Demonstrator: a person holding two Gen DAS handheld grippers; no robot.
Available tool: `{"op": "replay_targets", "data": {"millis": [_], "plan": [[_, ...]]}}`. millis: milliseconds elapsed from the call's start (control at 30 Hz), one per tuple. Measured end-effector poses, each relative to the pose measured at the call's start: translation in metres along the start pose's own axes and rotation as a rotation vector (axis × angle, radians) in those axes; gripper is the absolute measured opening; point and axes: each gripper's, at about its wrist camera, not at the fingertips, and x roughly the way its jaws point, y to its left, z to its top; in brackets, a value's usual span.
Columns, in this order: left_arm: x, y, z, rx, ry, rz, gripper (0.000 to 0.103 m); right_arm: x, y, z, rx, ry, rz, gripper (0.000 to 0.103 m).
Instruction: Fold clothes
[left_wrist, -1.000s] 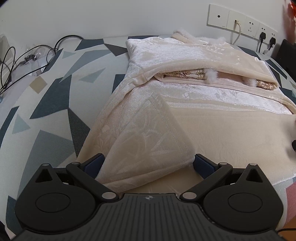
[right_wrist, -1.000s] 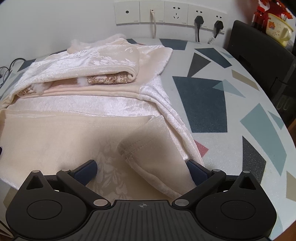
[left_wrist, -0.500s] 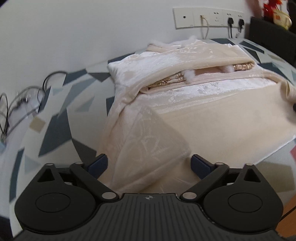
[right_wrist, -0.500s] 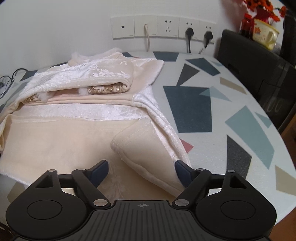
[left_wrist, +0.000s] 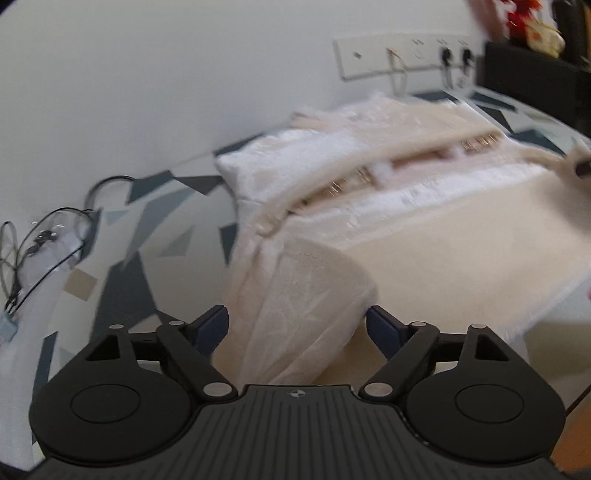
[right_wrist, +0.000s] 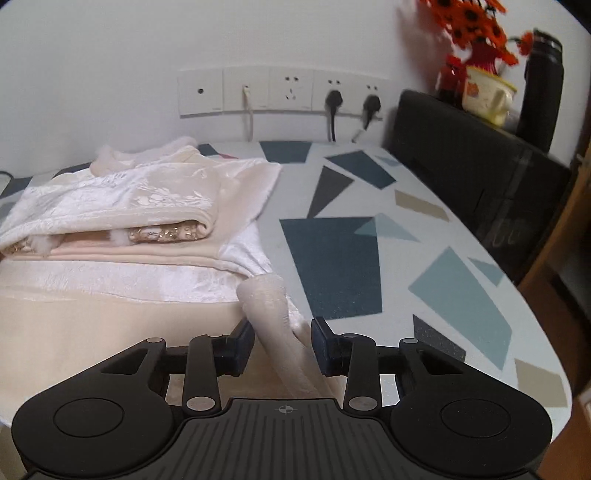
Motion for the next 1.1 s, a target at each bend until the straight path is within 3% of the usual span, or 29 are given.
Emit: {"op": "replay_targets", "data": {"millis": [133,267,300,333,367,433,533,700,900,1100], "plan": [[-0.004,-0.011,-0.008,0.106,-0.008,0.002,0.085,0.002,-0.001,-0.003,-0.015,0.039,0.032,0.036],[-0.002,-0.004,-0.008,0.092,-0.011,-0.007,0.082,0.003,0.006,-0.010,-0.045,0.053,0.044,0.039],[0.000,0.000,-0.006,0.067,-0.009,-0.004,0.056,0.002,0.003,-0.007,-0.023,0.043,0.043,0.039],[0.002,0.005,-0.003,0.037,-0.005,0.001,0.018,0.000,0.000,-0.004,0.000,0.033,0.042,0.036],[0.004,0.009,-0.001,0.007,-0.001,0.005,0.007,-0.002,-0.003,-0.001,0.022,0.023,0.042,0.033],[-0.004,0.027,0.006,-0.119,-0.036,0.008,0.006,-0.006,-0.009,0.005,0.067,0.004,0.040,0.013],[-0.019,0.055,0.015,-0.308,-0.089,0.009,0.006,-0.011,-0.018,0.015,0.134,-0.025,0.038,0.009],[-0.052,0.087,0.015,-0.533,-0.140,0.004,0.006,-0.032,-0.040,0.029,0.263,-0.091,0.069,0.008],[-0.104,0.086,0.006,-0.654,-0.240,0.064,0.006,-0.080,-0.070,0.029,0.421,-0.208,0.157,0.007],[-0.126,0.082,0.022,-0.647,-0.305,0.114,0.006,-0.095,-0.088,0.039,0.445,-0.251,0.220,0.007]]}}
